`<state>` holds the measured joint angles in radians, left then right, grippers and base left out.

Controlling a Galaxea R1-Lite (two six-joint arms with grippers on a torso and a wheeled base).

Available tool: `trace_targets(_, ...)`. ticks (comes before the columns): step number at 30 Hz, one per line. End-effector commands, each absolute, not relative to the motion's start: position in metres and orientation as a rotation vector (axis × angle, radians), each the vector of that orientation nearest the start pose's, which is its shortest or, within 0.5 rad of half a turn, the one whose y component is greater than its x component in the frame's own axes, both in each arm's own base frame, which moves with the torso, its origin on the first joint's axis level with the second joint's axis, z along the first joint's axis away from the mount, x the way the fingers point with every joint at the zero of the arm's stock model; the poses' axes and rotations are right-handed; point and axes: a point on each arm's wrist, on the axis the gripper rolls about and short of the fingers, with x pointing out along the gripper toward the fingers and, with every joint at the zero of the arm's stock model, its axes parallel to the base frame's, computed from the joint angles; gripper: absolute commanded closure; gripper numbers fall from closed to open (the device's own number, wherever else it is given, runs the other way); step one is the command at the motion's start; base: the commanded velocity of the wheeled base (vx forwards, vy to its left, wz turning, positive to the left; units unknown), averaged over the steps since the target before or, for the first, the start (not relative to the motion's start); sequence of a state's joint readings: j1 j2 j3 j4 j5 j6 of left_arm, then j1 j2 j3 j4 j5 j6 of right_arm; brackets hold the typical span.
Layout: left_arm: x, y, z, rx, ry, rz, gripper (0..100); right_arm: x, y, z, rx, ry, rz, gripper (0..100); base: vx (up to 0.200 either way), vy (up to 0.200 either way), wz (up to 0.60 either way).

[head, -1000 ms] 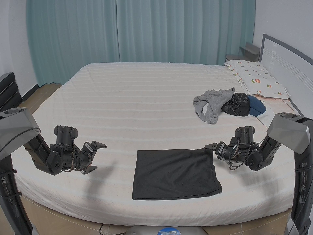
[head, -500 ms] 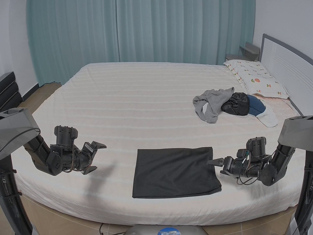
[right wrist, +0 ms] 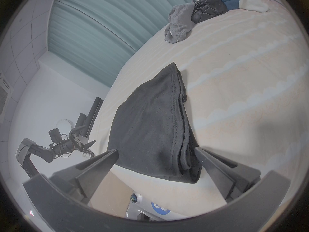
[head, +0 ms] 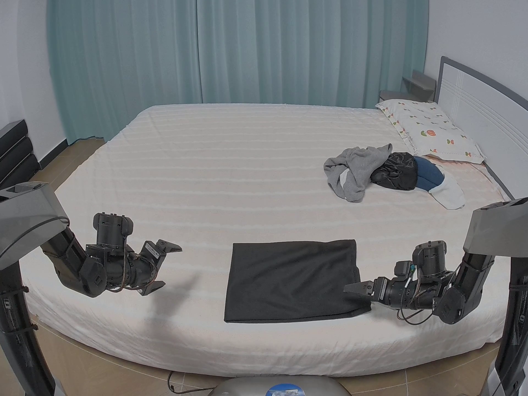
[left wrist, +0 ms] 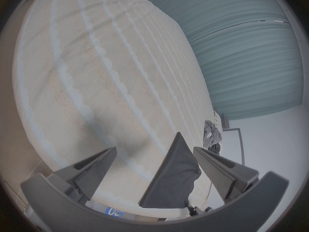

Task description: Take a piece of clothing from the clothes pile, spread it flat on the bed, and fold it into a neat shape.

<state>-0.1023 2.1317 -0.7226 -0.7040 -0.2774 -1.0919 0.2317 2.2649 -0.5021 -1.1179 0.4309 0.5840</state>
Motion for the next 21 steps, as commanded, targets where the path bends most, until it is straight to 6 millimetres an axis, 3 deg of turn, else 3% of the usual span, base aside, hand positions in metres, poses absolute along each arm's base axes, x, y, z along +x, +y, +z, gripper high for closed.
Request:
trace_targets(1,0.337,-0.041,0.027,-1.093,0.839,0.060,0,0.305,0.080,-0.020,0.609,0.830,0.424,0,0.000,0.000,0.00)
trace_targets(2,0.337,-0.041,0.027,-1.093,0.839,0.060,0,0.305,0.080,-0.020,0.609,0.830,0.424,0,0.000,0.000,0.00)
trace_targets(3,0.337,-0.041,0.027,-1.093,0.839,0.060,0,0.303,0.079,-0.021,0.607,0.834,0.421,100,0.000,0.000,0.00)
trace_targets(21,0.338,-0.042,0.028,-1.095,0.841,0.061,0,0.283,0.063,-0.022,0.542,0.860,0.399,100,0.000,0.000,0.00)
